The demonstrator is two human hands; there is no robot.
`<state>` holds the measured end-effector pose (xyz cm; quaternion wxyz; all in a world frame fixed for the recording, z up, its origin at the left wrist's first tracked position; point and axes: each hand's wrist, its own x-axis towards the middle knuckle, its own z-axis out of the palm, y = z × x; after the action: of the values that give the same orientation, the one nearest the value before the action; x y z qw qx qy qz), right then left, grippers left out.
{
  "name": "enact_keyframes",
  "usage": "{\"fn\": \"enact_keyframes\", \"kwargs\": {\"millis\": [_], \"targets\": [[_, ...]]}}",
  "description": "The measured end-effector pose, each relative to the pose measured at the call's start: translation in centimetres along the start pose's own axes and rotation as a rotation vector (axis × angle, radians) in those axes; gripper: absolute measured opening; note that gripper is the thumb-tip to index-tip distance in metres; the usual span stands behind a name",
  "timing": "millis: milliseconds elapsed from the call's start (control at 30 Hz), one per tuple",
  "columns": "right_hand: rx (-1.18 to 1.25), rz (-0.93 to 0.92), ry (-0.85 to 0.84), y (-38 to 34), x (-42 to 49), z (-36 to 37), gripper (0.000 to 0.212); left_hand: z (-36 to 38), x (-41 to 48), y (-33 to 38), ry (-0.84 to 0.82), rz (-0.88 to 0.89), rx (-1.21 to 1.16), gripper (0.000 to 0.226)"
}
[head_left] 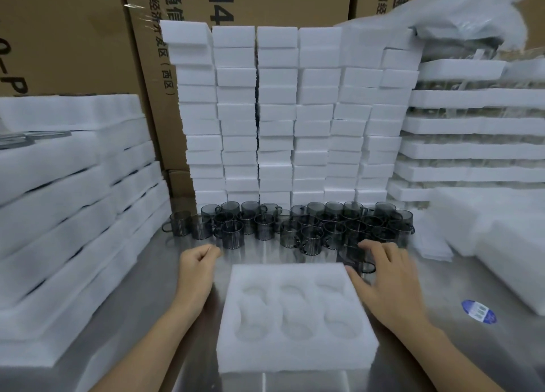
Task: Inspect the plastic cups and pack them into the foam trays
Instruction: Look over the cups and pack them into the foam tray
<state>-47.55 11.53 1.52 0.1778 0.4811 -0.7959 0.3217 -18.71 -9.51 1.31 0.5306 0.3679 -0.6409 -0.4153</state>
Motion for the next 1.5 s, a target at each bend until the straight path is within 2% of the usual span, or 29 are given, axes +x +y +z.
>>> {"fn": "enact_keyframes", "kwargs": {"millis": [100,200,300,367,500,600,733,800,867,900,1000,1100,1233,1300,1400,1500], "targets": [[0.001,0.073,-0.169,0.6,-0.1,0.3,0.08,-0.2,0.0,-0.1,-0.013,0.022,0.022,0.056],[0.089,0.14,-0.248,0.9,0.2,0.5,0.092,-0.2,0.0,-0.1,-0.01,0.015,0.031,0.06],[0.185,0.181,-0.255,1.3,0.4,0.7,0.087,-0.1,0.1,-0.1,-0.023,-0.005,0.043,0.061],[0.274,0.197,-0.244,1.5,0.3,0.7,0.072,-0.1,0.0,-0.1,-0.036,-0.019,0.056,0.059],[0.278,0.187,-0.239,1.7,0.2,0.8,0.06,0.0,-0.3,0.4,-0.062,-0.007,0.068,0.054],[0.242,0.133,-0.072,1.3,0.3,0.3,0.057,0.2,-0.7,1.2,-0.064,0.02,0.048,0.054],[0.423,0.054,0.16,-1.3,0.0,-1.0,0.064,0.8,-1.8,3.6,-0.122,0.118,-0.023,0.051],[0.521,-0.049,0.111,-3.4,-0.1,-1.8,0.066,1.3,-2.7,5.3,-0.183,0.205,-0.026,0.039],[0.582,-0.179,-0.003,-5.6,-0.8,-2.7,0.067,1.8,-4.1,6.9,-0.286,0.307,-0.007,0.014],[0.582,-0.255,-0.053,-6.6,-1.4,-3.1,0.066,1.9,-4.9,7.3,-0.356,0.353,0.006,0.01],[0.512,-0.42,-0.169,-8.7,-3.0,-3.7,0.067,1.4,-6.4,7.7,-0.56,0.455,0.157,0.047],[0.453,-0.457,-0.209,-8.9,-3.6,-3.8,0.064,0.3,-7.4,7.1,-0.635,0.518,0.392,0.071],[0.471,-0.453,-0.237,-8.6,-3.5,-3.7,0.061,-0.4,-8.3,6.3,-0.621,0.493,0.445,0.076],[0.459,-0.464,-0.227,-8.6,-3.6,-3.7,0.06,-0.2,-8.4,6.3,-0.598,0.539,0.487,0.074],[0.471,-0.463,-0.209,-8.6,-3.8,-3.6,0.064,-0.4,-8.3,6.6,-0.553,0.594,0.513,0.072],[0.502,-0.456,-0.195,-8.6,-4.0,-3.7,0.071,-0.5,-8.4,7.2,-0.541,0.602,0.501,0.079]]}}
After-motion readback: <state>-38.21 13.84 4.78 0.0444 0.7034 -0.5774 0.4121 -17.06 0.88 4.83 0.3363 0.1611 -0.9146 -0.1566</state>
